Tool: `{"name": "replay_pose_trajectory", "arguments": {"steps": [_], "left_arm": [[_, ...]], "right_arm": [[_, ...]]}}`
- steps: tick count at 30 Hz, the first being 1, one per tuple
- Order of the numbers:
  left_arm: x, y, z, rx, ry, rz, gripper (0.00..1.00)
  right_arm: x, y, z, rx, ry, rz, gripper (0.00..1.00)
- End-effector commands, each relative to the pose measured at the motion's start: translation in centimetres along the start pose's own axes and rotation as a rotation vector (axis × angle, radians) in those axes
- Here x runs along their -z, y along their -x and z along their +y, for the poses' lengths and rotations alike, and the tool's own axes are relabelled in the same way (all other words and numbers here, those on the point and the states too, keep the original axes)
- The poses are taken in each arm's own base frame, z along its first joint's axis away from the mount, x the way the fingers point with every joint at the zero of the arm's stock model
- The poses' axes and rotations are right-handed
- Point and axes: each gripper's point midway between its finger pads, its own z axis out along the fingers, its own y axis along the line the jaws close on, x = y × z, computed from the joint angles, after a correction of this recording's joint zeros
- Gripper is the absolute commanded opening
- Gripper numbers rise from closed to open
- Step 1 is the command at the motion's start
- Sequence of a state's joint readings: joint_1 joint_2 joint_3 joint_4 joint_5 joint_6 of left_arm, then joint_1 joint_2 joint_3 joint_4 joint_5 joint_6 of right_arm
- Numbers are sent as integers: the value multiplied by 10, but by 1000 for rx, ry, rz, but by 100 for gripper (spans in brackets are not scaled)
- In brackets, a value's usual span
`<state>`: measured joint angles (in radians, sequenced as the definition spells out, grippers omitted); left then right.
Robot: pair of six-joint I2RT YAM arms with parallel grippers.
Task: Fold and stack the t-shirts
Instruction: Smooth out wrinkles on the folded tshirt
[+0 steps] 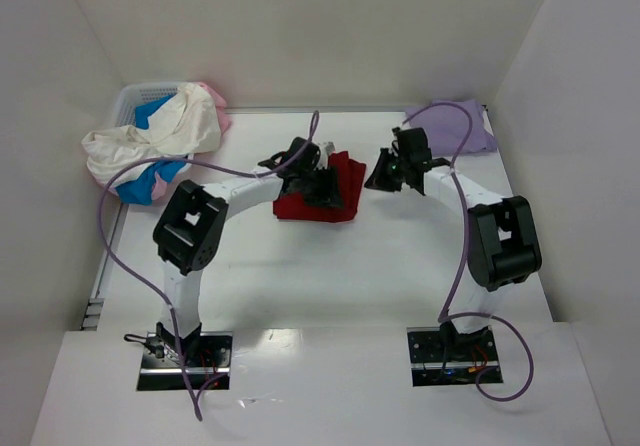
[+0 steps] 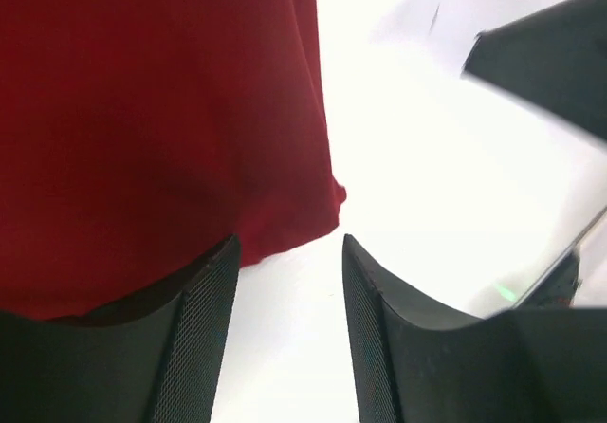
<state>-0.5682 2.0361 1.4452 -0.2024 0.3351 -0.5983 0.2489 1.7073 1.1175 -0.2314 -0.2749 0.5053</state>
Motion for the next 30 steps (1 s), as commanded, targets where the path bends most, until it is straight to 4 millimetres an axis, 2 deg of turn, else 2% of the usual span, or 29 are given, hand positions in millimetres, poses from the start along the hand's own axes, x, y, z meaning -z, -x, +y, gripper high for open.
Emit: {"name": "replay_pose_trajectory", "arguments": {"steps": [1, 3, 4, 5, 7, 8, 9, 11, 12, 13, 14, 15, 16, 18, 19, 22, 26, 28, 30], "left_arm": [[65, 67, -5, -62, 20, -213, 56], [80, 82, 19, -52, 71, -248, 56], [83, 85, 28, -34, 86, -252, 56], [93, 98, 44, -26, 106, -281, 56], [105, 108, 58, -14, 125, -309, 56], [108, 111, 65, -16, 135, -316, 56], [114, 116, 76, 2, 151, -330, 56], [111, 118, 90, 13, 161, -321, 52], [110, 119, 96, 20, 159, -321, 49], [105, 119, 106, 33, 161, -316, 46], [100, 116, 107, 37, 153, -301, 43], [94, 116, 114, 45, 142, -294, 34], [92, 120, 112, 38, 129, -300, 30], [83, 117, 112, 39, 99, -279, 24], [83, 119, 109, 32, 83, -282, 20], [70, 116, 116, 52, 80, -259, 18], [61, 107, 124, 60, 91, -228, 18], [53, 96, 132, 78, 102, -196, 20], [50, 93, 140, 89, 132, -188, 20]], "right_arm": [[25, 55, 44, 48, 123, -118, 5], [24, 67, 56, 59, 162, -123, 2], [22, 66, 62, 53, 189, -105, 1], [16, 64, 61, 50, 195, -88, 0], [15, 66, 72, 56, 231, -88, 0], [8, 65, 70, 52, 225, -78, 0], [5, 65, 78, 58, 241, -81, 0], [-1, 56, 91, 66, 284, -48, 0], [-9, 52, 88, 62, 286, -29, 0], [-14, 45, 93, 59, 299, -12, 0], [-19, 41, 98, 68, 306, 0, 0], [-29, 36, 98, 67, 301, 20, 0], [-34, 33, 94, 62, 294, 31, 0], [-43, 22, 100, 72, 298, 58, 0], [-51, 20, 96, 67, 289, 70, 0], [-67, 12, 82, 49, 242, 97, 0], [-75, -1, 59, 62, 158, 116, 0], [-78, -10, 45, 62, 112, 129, 0], [-77, -14, 40, 73, 99, 132, 0]]}}
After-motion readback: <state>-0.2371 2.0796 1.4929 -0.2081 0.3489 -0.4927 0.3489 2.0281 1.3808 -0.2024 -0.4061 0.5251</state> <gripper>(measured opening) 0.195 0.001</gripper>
